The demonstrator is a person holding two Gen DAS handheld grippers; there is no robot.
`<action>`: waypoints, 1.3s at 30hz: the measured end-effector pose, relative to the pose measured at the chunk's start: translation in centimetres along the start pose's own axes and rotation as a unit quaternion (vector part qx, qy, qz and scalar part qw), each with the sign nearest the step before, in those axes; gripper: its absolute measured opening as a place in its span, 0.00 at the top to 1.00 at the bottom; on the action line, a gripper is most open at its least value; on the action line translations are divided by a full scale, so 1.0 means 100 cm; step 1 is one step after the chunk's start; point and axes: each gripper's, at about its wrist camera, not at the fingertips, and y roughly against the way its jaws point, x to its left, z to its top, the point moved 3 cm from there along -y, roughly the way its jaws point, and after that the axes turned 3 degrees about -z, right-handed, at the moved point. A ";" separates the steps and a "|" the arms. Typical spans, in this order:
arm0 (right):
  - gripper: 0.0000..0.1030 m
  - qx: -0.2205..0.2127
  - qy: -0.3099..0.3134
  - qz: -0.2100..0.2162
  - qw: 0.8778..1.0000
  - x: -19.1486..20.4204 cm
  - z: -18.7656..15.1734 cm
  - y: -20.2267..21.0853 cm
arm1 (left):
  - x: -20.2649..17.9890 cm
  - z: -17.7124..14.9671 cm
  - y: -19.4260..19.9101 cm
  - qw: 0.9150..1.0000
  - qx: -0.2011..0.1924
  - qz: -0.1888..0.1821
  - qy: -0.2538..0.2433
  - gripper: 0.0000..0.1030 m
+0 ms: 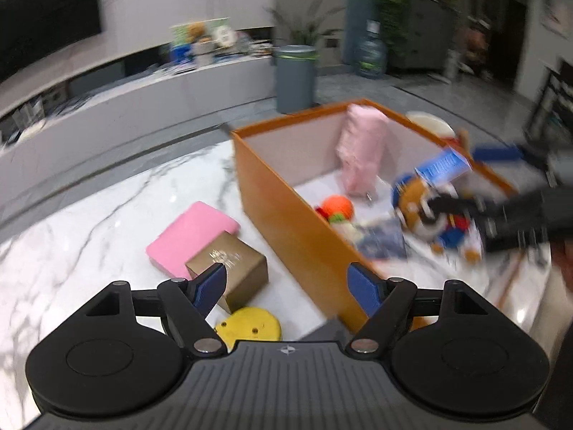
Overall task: Organize objects
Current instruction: 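Withdraw both open grippers up out of the box, then move the left gripper to the black square pad while the right gripper reaches the gold box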
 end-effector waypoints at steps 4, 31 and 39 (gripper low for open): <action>0.06 0.000 0.001 0.004 1.000 0.001 0.000 -0.001 | -0.003 -0.015 -0.007 0.998 0.013 -0.031 -0.058 0.13; 0.06 0.040 0.133 0.140 0.980 0.079 0.061 -0.014 | -0.020 -0.051 -0.048 0.947 0.138 -0.197 -0.213 0.06; 0.07 0.092 0.215 0.152 0.960 0.126 0.088 -0.061 | -0.020 -0.066 -0.048 0.957 0.128 -0.180 -0.187 0.03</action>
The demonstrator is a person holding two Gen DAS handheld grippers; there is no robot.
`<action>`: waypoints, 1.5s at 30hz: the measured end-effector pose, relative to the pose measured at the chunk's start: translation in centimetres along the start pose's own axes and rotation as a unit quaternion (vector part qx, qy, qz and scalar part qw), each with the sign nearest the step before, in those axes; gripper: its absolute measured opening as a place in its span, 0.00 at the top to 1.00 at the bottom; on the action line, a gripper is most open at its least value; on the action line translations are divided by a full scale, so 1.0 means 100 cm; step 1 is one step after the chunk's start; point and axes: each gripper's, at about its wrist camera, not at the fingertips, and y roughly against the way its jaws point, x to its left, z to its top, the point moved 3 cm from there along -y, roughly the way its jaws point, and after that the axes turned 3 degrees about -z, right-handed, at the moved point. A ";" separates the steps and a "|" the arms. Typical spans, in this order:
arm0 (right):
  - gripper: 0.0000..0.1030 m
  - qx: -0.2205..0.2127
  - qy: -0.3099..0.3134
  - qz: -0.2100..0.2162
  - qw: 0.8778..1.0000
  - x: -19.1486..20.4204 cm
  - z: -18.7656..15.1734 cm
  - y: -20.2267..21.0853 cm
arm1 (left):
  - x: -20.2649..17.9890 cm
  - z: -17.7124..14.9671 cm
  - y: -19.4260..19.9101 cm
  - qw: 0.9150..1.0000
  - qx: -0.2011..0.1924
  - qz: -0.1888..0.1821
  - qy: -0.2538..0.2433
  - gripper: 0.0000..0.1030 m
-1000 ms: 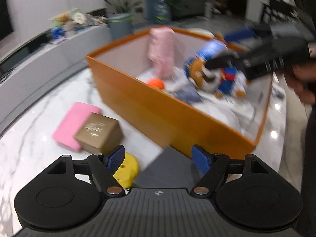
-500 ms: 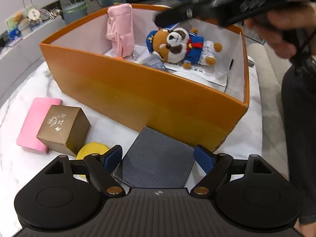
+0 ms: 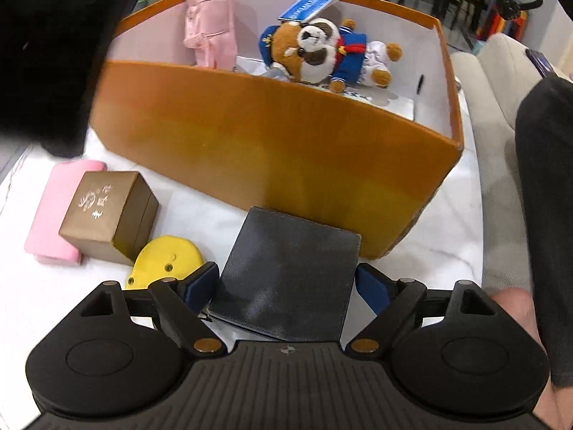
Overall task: Organize objects
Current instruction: 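Move the left gripper to the black square pad while the right gripper reaches the gold box, then close the left gripper on the black pad while the right closes on the gold box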
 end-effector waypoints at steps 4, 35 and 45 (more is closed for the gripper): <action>0.09 0.027 0.012 0.011 1.000 0.015 0.014 -0.021 | -0.006 -0.008 -0.004 1.000 -0.002 0.024 0.008 0.08; 0.27 0.192 -0.018 -0.050 0.980 0.055 0.022 -0.140 | 0.069 -0.158 0.091 0.956 0.036 0.140 0.255 0.10; 0.38 0.202 -0.079 0.000 0.976 0.066 0.002 -0.130 | 0.064 -0.153 0.096 0.950 0.008 0.155 0.272 0.11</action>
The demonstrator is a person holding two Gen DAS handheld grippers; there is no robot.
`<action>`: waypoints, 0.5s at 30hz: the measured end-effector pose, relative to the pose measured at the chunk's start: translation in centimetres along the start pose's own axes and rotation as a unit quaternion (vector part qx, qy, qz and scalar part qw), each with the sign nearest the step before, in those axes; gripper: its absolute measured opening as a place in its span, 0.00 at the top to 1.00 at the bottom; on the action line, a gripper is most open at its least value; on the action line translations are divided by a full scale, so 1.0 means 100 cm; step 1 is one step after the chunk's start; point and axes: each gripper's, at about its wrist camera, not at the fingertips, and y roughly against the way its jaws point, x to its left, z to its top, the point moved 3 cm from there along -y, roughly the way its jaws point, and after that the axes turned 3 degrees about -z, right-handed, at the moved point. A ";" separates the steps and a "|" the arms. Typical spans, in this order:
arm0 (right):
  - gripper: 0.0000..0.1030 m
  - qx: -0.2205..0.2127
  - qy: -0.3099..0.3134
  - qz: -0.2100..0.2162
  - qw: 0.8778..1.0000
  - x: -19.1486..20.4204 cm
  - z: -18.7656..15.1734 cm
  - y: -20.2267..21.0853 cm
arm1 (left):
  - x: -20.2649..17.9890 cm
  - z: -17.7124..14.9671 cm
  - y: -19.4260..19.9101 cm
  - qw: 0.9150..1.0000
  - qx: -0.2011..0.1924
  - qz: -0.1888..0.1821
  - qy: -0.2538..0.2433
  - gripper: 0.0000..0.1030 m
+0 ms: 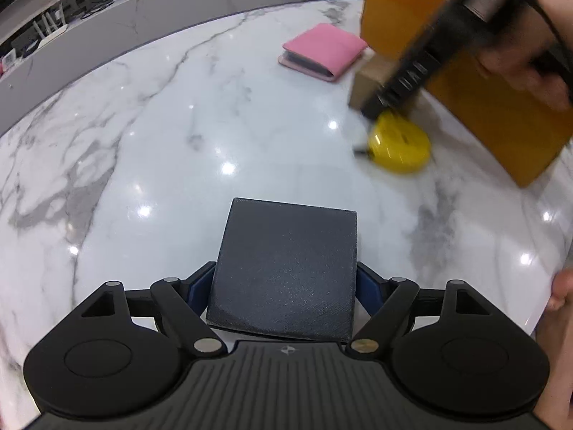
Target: Organize objects
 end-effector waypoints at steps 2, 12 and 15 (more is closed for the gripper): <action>0.39 0.004 -0.005 0.021 1.000 0.007 -0.009 0.003 | -0.002 0.000 0.001 1.000 0.000 0.002 0.000 0.11; 0.38 -0.005 0.005 0.068 0.998 0.051 -0.028 0.013 | -0.014 -0.011 0.006 0.999 -0.027 0.013 0.012 0.06; 0.21 -0.020 0.000 0.070 0.997 0.060 -0.034 0.014 | -0.014 -0.012 0.006 0.998 -0.043 0.025 0.033 0.04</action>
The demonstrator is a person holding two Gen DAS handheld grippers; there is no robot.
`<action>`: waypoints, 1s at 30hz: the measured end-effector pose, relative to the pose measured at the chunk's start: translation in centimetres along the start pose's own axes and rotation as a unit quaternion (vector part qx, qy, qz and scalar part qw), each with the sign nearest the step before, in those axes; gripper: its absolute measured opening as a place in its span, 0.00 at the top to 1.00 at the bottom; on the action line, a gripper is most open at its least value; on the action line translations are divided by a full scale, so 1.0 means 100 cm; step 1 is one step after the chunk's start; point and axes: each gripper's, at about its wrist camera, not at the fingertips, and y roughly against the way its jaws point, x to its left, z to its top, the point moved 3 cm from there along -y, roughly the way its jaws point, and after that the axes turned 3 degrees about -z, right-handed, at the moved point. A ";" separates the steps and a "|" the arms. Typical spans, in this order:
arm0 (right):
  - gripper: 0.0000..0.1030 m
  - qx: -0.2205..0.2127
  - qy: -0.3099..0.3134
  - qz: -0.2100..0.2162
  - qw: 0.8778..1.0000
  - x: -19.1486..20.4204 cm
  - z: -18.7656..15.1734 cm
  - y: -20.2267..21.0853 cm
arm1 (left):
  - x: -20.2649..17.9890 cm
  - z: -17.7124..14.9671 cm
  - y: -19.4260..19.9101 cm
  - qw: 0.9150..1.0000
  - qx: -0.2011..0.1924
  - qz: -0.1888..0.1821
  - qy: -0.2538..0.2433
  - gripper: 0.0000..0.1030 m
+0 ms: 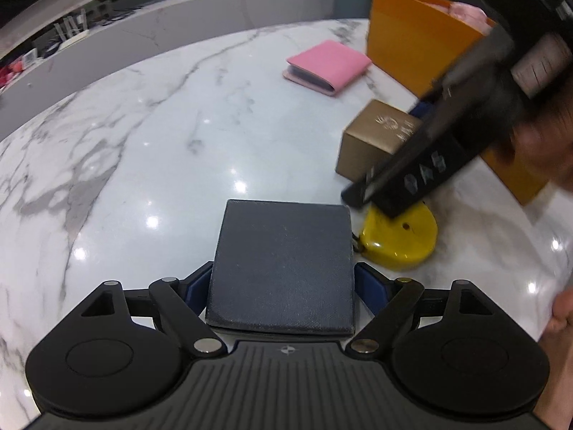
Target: Organize objects
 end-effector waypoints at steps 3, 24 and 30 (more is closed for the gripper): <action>0.03 -0.019 -0.013 0.000 1.000 0.004 -0.008 -0.004 | 0.004 0.001 -0.006 0.999 0.002 0.028 0.042 0.00; 0.39 -0.093 -0.050 -0.029 0.994 -0.004 -0.015 0.005 | 0.000 0.001 0.002 0.998 -0.026 0.026 0.043 0.14; 0.39 -0.089 -0.044 -0.044 0.994 0.001 -0.015 0.007 | 0.002 0.004 0.001 0.998 -0.013 0.029 0.052 0.15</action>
